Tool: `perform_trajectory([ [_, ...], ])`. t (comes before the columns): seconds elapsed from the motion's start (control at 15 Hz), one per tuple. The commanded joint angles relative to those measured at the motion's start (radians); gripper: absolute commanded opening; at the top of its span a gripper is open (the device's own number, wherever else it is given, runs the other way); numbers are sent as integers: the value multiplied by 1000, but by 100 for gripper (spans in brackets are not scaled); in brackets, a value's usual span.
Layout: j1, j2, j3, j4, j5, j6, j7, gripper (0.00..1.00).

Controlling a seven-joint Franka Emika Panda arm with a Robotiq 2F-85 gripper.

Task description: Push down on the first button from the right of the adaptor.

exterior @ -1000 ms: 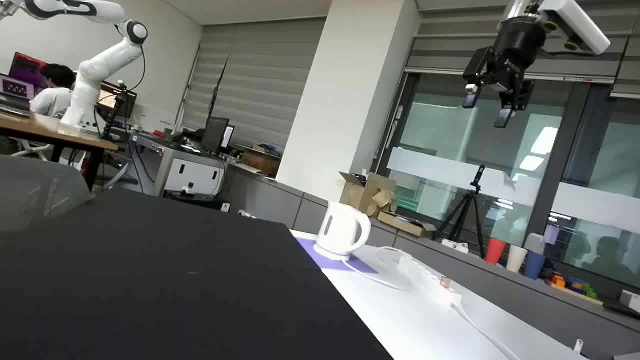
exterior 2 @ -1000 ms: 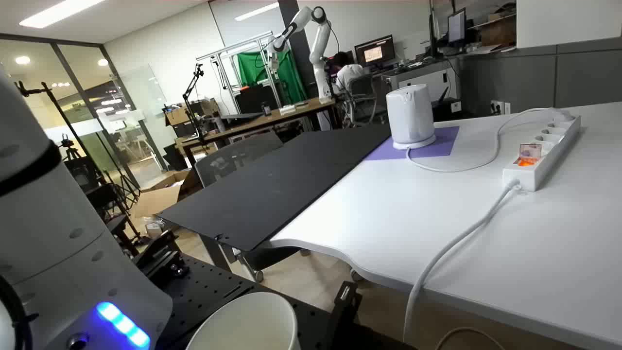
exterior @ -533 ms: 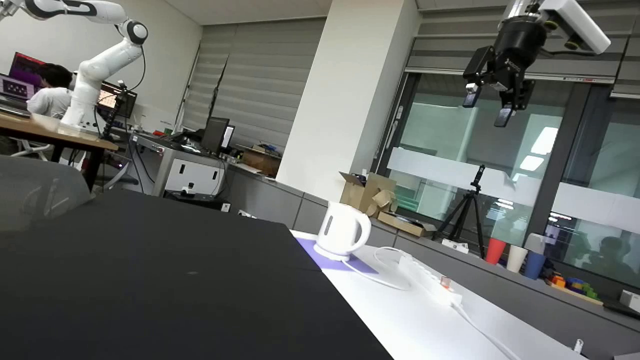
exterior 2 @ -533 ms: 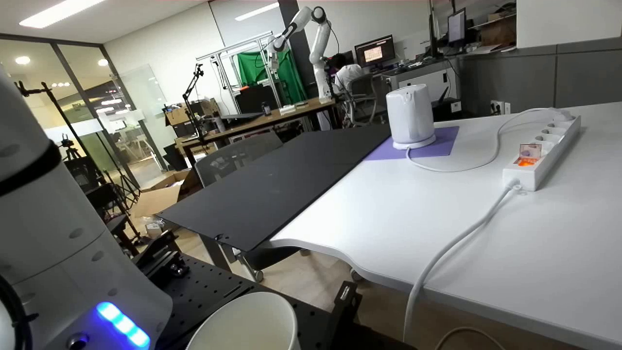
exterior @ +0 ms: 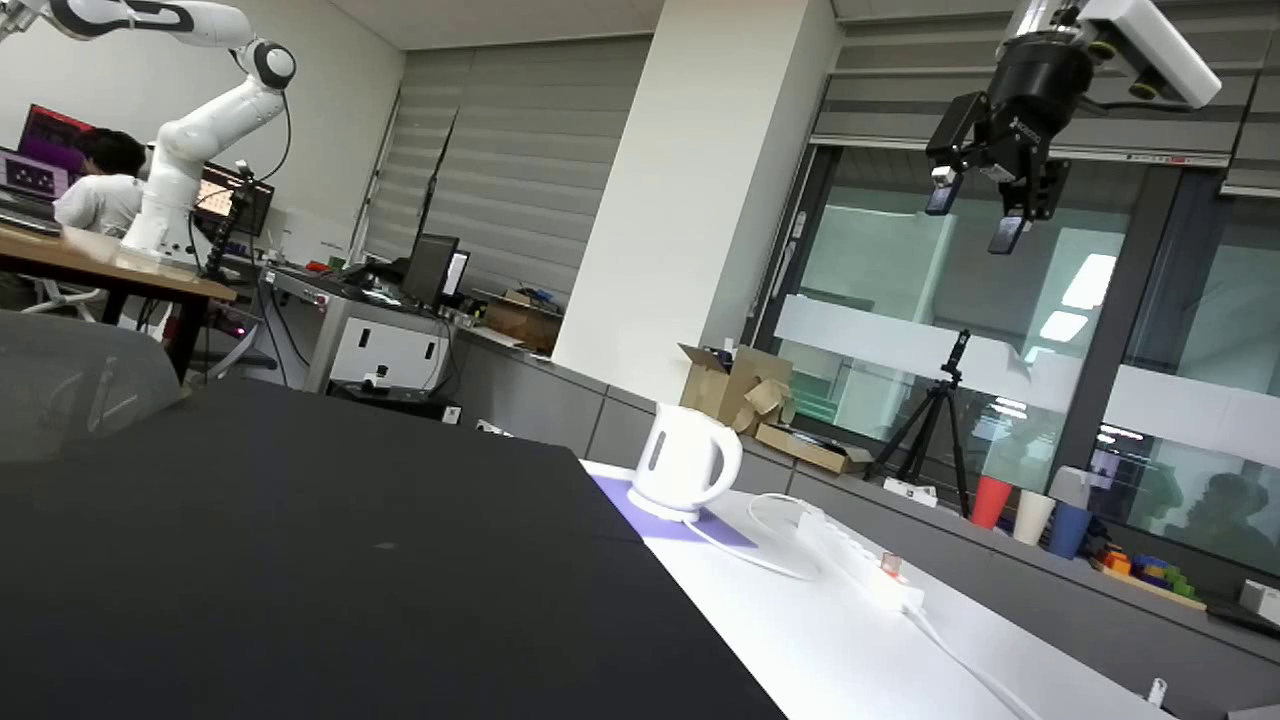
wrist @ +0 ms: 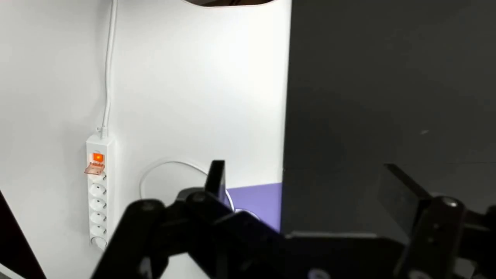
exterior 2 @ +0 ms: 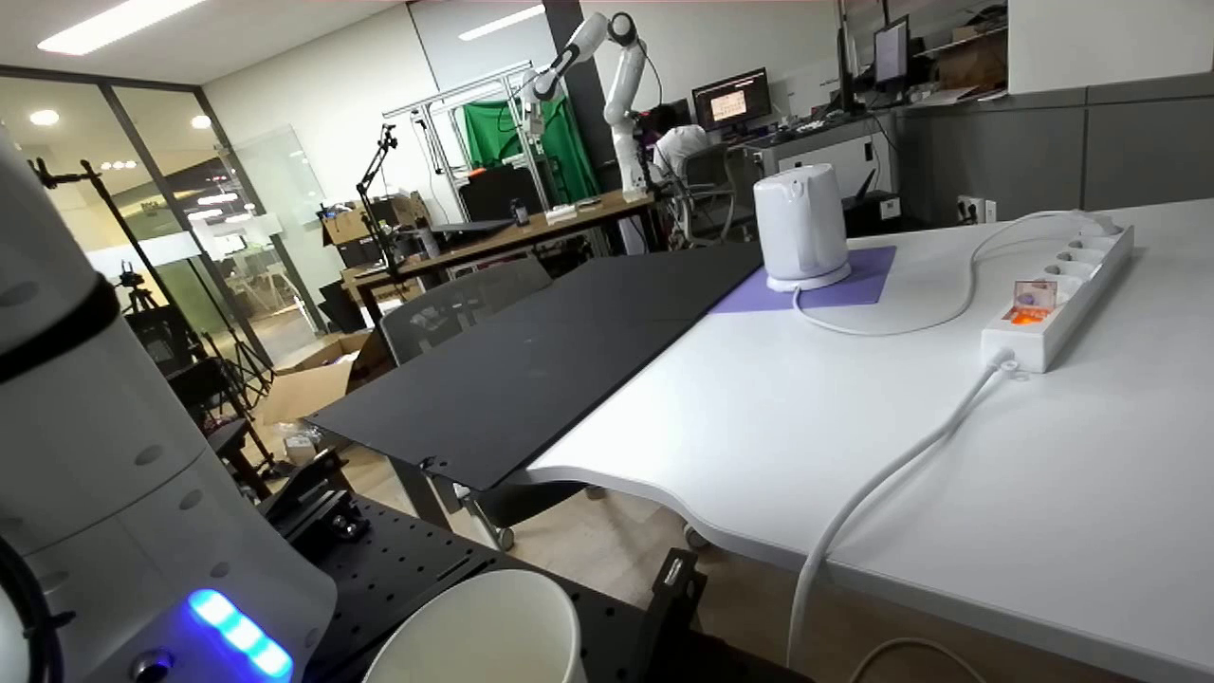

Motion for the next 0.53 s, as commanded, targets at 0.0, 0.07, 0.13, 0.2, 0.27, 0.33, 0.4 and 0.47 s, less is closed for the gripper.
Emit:
perform_trajectory([
  [0.0, -2, 1, 2, 2, 1, -2, -1, 100],
  [0.07, -2, 1, 2, 2, 1, -2, -1, 100],
  [0.13, -2, 1, 2, 2, 1, -2, -1, 100],
  [0.2, -2, 1, 2, 2, 1, -2, -1, 100],
  [0.27, -2, 1, 2, 2, 1, -2, -1, 100],
  [0.33, -2, 1, 2, 2, 1, -2, -1, 100],
  [0.4, -2, 1, 2, 2, 1, -2, -1, 100],
  [0.47, -12, 24, -4, 8, -16, 17, -7, 100],
])
